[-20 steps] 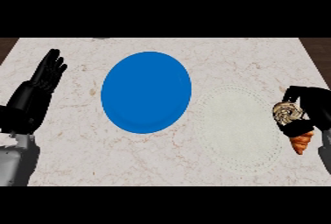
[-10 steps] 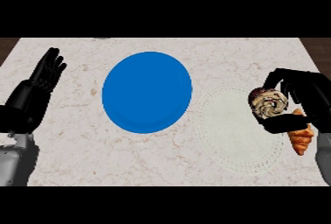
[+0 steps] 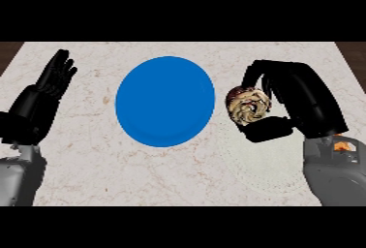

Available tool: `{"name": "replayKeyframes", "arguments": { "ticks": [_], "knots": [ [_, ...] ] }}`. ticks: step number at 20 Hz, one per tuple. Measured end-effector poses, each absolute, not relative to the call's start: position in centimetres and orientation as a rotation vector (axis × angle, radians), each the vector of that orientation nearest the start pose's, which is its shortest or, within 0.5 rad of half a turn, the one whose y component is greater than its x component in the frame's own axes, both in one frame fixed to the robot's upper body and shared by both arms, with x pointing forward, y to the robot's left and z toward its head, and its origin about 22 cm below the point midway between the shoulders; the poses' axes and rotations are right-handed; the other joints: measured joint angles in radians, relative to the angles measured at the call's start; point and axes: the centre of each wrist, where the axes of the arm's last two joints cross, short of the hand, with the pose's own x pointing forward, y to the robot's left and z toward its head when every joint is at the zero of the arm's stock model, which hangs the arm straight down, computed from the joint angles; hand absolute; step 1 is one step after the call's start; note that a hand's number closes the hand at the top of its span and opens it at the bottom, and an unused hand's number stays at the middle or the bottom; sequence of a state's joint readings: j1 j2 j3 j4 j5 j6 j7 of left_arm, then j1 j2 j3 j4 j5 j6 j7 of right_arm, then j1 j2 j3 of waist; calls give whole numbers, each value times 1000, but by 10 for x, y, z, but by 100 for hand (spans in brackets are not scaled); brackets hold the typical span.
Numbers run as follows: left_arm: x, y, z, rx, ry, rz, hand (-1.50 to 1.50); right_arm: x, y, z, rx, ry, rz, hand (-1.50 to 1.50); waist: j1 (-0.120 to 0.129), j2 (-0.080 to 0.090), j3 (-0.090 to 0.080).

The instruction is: Pick the cupcake from the placemat and place it in the plate

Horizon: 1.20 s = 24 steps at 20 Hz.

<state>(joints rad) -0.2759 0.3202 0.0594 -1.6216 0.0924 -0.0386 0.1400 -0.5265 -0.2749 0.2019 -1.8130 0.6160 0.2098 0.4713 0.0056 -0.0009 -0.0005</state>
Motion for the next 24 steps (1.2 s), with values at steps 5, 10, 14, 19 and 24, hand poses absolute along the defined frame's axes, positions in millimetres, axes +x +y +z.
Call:
{"name": "replayKeyframes", "arguments": {
  "ticks": [5,10,14,19,24],
  "knots": [
    [295,278,108,129,-1753,-240,0,311,-125,190,-624,-1735,879,150,5,1,0],
    [300,279,104,126,-1750,-246,0,339,-78,183,-565,-1708,877,150,13,5,0],
    [299,278,100,119,-1754,-253,0,357,-46,172,-571,-1668,886,150,20,6,0],
    [309,269,104,113,-1755,-258,0,380,-23,152,-621,-1622,913,150,29,10,0],
    [313,265,115,90,-1770,-271,0,396,-16,128,-641,-1568,938,150,49,14,0]
  ]
}}
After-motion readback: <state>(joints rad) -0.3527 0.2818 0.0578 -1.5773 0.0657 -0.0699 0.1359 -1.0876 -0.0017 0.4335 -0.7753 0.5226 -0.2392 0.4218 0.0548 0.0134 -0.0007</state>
